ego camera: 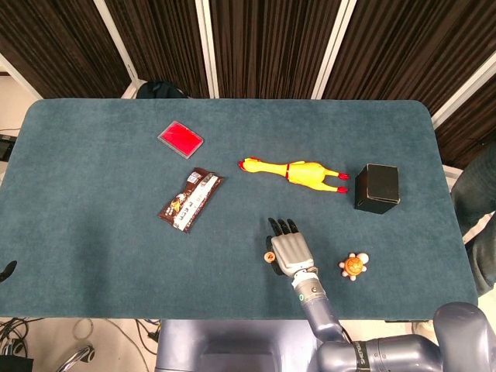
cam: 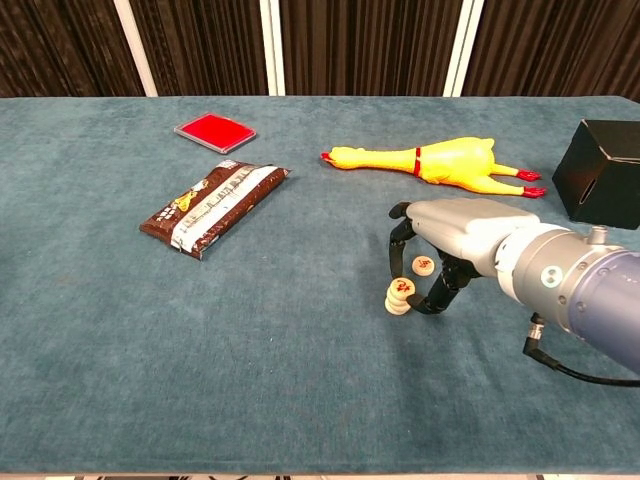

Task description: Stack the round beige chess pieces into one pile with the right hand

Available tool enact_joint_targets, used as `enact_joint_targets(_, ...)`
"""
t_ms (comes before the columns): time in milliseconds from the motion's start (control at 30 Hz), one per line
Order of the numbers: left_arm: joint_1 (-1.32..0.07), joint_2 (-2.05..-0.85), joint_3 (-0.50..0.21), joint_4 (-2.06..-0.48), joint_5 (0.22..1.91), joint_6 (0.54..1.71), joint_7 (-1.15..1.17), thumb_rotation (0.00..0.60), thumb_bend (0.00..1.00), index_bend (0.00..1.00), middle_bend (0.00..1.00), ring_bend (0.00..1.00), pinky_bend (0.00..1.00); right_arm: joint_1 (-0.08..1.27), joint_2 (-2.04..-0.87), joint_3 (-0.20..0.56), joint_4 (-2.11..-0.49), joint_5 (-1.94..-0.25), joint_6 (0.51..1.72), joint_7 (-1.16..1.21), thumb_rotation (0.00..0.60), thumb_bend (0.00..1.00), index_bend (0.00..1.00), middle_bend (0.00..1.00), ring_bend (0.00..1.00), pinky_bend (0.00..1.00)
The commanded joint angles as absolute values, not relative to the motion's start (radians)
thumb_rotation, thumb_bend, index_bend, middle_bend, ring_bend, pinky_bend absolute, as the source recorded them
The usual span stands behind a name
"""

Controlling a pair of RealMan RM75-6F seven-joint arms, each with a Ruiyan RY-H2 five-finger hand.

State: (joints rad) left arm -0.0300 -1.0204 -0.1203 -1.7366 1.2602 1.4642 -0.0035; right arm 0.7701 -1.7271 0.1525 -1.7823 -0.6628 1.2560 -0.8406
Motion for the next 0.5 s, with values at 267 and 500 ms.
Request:
enact_joint_targets(267,-0.03,-1.021,-0.12,-1.737,1.259,1.465,-0.001,0.6,0.19,0.12,0.0,0.0,0.07,0.774,-1.723,0.157,-1.786,-0.659,1.261,-0.85,0.6,0.4,0.45,0.0,0.0,0.0)
enact_joint_targets(500,-0.03,-1.02,-0.121,-1.739,1.252,1.461,0.001,0.6,0.19,0.12,0.0,0.0,0.07,0.763,-1.658,0.167,-1.822,-0.665,1.282,-0.847,0.6,0.41,0.43,0.0,0.0,0.0)
